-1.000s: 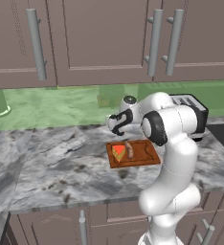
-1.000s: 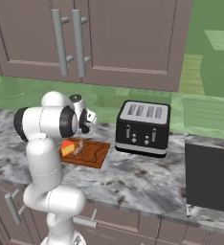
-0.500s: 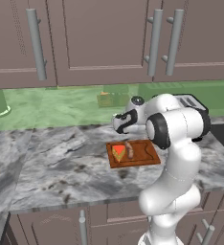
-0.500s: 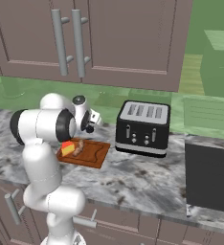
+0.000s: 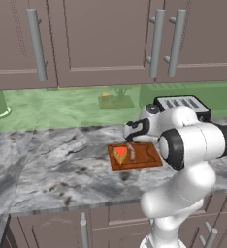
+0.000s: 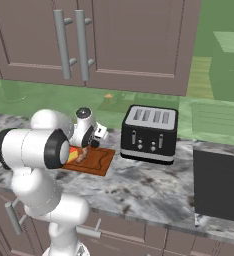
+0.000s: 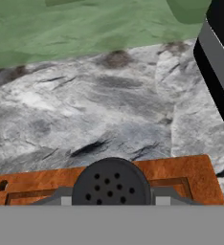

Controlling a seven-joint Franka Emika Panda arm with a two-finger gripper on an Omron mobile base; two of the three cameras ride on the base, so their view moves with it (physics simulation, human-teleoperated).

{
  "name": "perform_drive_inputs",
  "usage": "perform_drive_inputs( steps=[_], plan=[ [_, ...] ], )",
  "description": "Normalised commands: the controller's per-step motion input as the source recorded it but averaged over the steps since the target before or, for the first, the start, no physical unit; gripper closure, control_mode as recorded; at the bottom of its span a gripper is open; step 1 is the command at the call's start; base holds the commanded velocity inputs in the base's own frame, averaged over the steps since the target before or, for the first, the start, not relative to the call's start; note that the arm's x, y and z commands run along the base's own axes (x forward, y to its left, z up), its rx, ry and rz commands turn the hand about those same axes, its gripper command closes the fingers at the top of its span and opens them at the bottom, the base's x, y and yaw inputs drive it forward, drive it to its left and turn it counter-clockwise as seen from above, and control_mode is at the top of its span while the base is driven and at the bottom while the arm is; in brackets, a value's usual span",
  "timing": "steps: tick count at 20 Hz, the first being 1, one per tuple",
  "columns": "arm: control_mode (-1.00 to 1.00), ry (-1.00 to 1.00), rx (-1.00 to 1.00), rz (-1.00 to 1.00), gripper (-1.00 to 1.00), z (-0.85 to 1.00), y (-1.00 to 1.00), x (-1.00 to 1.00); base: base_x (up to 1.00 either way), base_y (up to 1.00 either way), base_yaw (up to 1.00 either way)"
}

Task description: Retrieve the reheated potato from the microwave, then place the potato, cheese, and condiment on the cutting board.

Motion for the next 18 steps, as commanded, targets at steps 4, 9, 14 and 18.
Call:
perform_drive_inputs(
  steps=[4, 9, 14, 18],
  plan=[
    [-1.0, 0.0, 0.0, 0.0, 1.0, 0.0, -0.32, -0.51, 0.0, 0.0, 0.0],
    [-1.0, 0.0, 0.0, 0.0, 1.0, -0.02, -0.23, -0.23, 0.0, 0.0, 0.0],
    [-1.0, 0.0, 0.0, 0.0, 1.0, -0.21, -0.15, -0.08, 0.0, 0.0, 0.0],
    [-1.0, 0.01, 0.0, 0.0, 1.0, -0.19, -0.18, -0.14, 0.0, 0.0, 0.0]
  ],
)
